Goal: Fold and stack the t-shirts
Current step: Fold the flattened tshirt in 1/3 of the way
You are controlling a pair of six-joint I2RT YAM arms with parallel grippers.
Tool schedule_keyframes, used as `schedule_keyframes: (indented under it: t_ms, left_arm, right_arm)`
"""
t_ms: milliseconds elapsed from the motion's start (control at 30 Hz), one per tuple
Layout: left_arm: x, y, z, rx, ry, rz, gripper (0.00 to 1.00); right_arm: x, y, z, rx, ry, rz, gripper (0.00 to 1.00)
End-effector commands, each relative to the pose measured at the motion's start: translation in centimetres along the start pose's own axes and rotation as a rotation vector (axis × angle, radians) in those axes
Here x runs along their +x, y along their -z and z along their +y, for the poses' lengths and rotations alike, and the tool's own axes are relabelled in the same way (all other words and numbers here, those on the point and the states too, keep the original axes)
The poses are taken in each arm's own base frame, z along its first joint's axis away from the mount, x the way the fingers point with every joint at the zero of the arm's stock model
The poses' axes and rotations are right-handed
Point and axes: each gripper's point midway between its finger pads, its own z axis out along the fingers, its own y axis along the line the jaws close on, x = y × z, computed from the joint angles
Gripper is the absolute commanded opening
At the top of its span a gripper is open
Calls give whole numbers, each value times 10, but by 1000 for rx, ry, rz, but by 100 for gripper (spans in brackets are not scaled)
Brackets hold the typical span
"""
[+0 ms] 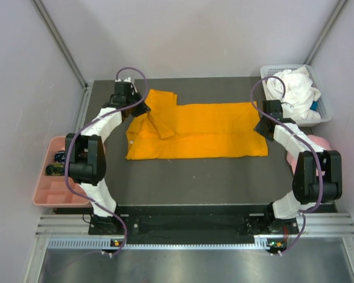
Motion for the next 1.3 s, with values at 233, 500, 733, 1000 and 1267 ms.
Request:
schedule_keyframes:
  t_ms: [233, 500, 733, 1000, 1267]
  left_arm:
    - [-37, -2, -19, 65, 2, -155, 45]
    - [-71, 23, -33, 69, -9, -282, 99]
    - [-37, 55, -37, 104, -5, -261, 99]
    - [22, 107, -2, 8, 2, -259, 99]
    - [48, 150, 38, -124, 20, -334, 99]
  right_arm:
    - [-34, 20, 6, -61, -42, -115, 52]
    - [-37, 53, 18, -213, -28, -172, 54]
    - [12, 86, 93, -481, 196, -80, 54]
    - [83, 120, 192, -726, 396, 43, 54]
    - [137, 139, 267, -925, 493, 180, 54]
